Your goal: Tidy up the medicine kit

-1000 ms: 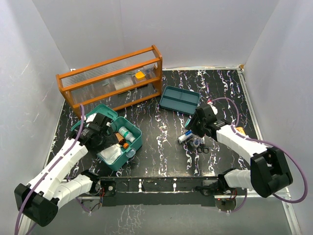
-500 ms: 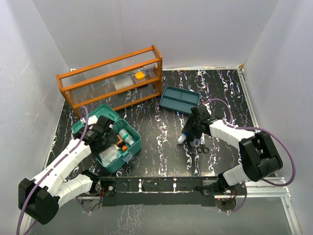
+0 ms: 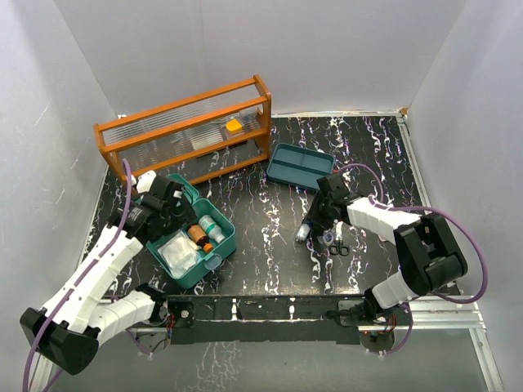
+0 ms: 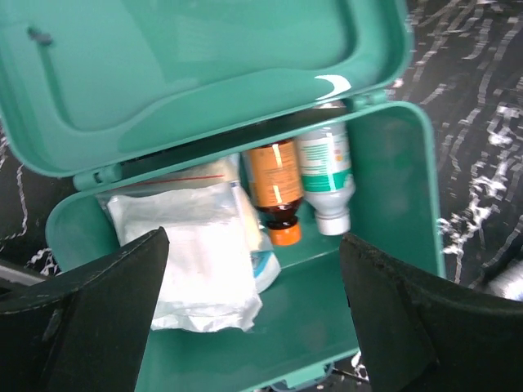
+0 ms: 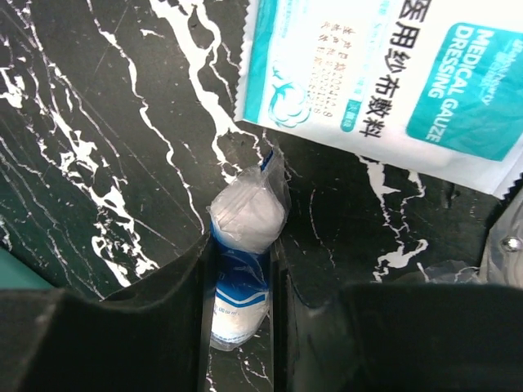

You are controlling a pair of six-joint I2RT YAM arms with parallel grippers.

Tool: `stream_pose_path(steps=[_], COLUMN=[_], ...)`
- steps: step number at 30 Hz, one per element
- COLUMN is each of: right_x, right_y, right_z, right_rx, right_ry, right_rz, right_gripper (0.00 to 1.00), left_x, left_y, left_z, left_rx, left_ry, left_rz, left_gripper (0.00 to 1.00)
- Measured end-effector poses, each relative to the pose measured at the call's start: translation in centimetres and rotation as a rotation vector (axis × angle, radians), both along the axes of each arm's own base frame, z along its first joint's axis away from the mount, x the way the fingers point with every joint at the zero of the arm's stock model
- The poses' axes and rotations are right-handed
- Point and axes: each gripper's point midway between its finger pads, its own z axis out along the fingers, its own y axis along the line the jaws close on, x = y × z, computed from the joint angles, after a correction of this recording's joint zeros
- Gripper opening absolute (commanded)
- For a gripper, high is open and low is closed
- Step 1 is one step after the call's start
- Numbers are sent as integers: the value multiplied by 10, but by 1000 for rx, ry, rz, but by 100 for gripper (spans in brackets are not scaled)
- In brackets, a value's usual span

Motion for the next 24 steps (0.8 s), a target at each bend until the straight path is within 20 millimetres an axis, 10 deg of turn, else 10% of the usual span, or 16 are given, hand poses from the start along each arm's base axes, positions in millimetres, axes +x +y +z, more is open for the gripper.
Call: stream_pose_path(steps=[6, 15, 24], right_x=[2, 2, -29], right_y=[18, 71, 126], right_z=[19, 104, 178], right_rx=[104, 376, 583], right_ry=[-37, -232, -398], right_rz=[41, 151, 314], right_gripper=[22, 23, 24], left_x=[16, 27, 15], left_y=[-37, -126, -184], left_z=[32, 80, 84], left_rx=[-117, -458, -727], left_ry=[-76, -248, -268], left_rz=[-207, -606, -787], left_gripper=[87, 86, 78])
